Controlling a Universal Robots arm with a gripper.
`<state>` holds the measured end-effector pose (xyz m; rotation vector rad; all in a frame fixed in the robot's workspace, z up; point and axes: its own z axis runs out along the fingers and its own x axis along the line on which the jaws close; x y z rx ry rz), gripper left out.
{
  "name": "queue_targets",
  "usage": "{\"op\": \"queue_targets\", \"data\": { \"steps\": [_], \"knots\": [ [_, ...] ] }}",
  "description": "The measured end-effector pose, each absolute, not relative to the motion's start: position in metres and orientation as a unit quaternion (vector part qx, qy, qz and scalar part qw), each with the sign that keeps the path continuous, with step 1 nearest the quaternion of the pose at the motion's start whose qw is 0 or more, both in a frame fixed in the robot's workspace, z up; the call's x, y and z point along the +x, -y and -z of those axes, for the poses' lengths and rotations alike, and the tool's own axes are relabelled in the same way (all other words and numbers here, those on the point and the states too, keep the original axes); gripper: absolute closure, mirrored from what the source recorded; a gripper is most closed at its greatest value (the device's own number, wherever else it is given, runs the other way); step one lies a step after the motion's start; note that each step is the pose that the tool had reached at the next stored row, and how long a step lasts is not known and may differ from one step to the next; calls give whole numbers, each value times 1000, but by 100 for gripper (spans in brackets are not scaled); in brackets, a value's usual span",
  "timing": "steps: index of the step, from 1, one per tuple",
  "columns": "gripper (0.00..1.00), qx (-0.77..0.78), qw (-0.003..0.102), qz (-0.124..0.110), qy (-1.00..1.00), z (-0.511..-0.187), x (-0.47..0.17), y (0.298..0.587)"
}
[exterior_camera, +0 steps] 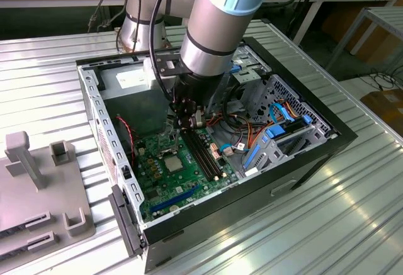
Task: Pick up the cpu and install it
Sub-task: 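Close the cpu cover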
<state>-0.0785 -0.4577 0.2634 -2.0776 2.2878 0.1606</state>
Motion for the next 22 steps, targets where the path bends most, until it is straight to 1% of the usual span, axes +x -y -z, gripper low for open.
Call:
{"op": "queue_targets", "data": {
  "steps": [22],
  "knots": [
    [89,-672,24,-52,-739,-263,-78,473]
  ]
}}
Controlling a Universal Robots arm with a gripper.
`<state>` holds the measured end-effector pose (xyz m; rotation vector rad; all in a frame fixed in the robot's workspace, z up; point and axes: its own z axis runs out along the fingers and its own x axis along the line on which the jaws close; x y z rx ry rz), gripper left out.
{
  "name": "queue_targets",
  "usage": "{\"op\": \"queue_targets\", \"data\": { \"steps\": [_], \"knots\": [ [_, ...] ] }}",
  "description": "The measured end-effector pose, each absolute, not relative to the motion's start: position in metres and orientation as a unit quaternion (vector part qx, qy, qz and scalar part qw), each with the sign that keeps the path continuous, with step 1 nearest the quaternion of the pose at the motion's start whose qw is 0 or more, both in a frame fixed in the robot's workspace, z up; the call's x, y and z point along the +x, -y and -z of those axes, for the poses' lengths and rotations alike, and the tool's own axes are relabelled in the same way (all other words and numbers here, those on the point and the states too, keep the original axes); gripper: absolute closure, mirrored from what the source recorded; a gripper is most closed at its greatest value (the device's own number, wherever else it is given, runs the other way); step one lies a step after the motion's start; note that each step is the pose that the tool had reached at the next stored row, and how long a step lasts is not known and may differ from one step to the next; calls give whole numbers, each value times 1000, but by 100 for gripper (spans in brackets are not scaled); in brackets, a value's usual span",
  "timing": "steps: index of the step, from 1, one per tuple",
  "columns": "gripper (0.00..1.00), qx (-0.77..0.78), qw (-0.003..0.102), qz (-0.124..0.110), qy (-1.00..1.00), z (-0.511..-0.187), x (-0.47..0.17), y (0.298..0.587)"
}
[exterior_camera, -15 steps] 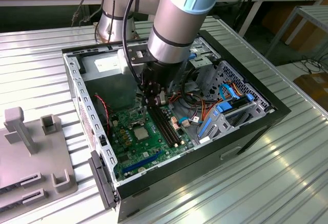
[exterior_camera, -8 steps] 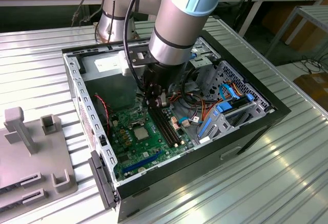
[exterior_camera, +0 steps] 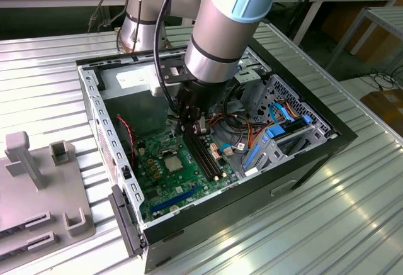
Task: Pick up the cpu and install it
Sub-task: 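Close the cpu cover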
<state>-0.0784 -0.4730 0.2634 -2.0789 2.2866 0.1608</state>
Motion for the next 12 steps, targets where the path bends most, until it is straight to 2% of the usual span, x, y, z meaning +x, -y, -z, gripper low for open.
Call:
{"op": "queue_targets", "data": {
  "steps": [12],
  "knots": [
    [89,-672,24,-52,-739,-263,-78,479]
  ]
}}
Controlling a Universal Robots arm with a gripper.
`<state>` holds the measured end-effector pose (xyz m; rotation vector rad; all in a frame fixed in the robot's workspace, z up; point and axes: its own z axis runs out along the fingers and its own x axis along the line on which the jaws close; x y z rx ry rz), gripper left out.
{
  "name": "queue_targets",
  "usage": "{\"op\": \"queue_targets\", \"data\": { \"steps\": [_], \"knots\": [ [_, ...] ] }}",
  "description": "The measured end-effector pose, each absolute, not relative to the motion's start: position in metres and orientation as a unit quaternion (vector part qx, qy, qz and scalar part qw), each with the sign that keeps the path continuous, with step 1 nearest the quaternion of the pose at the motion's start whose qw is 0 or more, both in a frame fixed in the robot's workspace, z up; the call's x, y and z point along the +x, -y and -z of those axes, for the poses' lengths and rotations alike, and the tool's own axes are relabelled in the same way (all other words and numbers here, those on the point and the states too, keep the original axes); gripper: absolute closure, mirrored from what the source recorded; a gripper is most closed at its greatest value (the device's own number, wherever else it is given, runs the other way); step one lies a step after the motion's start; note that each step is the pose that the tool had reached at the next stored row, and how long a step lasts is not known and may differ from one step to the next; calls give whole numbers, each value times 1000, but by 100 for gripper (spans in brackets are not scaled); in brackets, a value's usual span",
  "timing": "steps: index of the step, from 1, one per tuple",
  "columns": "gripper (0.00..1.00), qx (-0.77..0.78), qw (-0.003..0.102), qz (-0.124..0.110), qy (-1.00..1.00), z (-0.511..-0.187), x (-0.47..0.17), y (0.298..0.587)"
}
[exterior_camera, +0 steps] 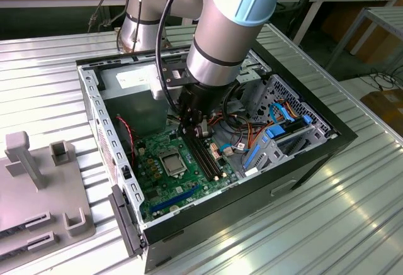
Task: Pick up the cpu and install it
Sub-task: 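Close the cpu cover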
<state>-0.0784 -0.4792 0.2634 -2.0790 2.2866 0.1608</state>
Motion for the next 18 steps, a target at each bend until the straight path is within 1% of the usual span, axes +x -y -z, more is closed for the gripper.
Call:
{"op": "queue_targets", "data": {
  "steps": [12,18],
  "knots": [
    [89,-672,23,-52,-739,-263,-80,480],
    [89,-674,21,-53,-736,-260,-91,481]
  ]
}}
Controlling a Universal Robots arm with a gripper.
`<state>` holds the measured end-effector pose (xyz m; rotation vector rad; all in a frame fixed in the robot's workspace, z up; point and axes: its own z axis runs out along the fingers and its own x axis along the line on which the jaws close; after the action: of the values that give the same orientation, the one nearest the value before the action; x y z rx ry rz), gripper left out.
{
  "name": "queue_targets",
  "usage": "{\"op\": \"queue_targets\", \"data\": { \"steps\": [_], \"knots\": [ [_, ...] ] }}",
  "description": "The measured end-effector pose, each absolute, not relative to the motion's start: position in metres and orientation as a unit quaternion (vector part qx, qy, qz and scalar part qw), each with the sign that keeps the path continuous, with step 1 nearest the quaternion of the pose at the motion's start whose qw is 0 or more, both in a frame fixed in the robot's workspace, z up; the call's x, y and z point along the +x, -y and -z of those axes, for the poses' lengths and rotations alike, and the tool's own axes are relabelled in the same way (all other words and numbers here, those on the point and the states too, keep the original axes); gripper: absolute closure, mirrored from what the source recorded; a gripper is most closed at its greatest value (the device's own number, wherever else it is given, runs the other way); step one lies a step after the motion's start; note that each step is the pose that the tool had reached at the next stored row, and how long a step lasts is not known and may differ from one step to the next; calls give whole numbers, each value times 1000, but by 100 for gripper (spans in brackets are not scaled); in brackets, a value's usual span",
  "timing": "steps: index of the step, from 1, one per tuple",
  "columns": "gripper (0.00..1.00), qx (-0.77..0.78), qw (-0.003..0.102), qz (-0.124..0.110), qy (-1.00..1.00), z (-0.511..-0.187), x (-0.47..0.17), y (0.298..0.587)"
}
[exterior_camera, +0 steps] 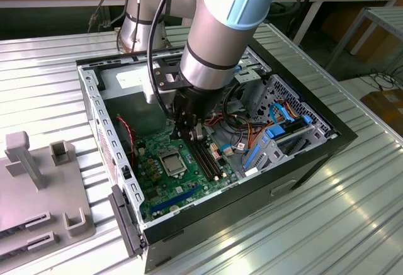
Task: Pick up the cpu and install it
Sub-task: 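Close the cpu cover, then install the first cpu locking lever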
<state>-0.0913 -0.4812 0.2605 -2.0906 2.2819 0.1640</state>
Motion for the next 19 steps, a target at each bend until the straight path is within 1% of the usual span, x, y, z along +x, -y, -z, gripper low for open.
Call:
{"op": "queue_targets", "data": {
  "steps": [16,19],
  "knots": [
    [89,-675,21,-53,-736,-260,-92,482],
    [89,-675,21,-53,-736,-259,-76,480]
  ]
}}
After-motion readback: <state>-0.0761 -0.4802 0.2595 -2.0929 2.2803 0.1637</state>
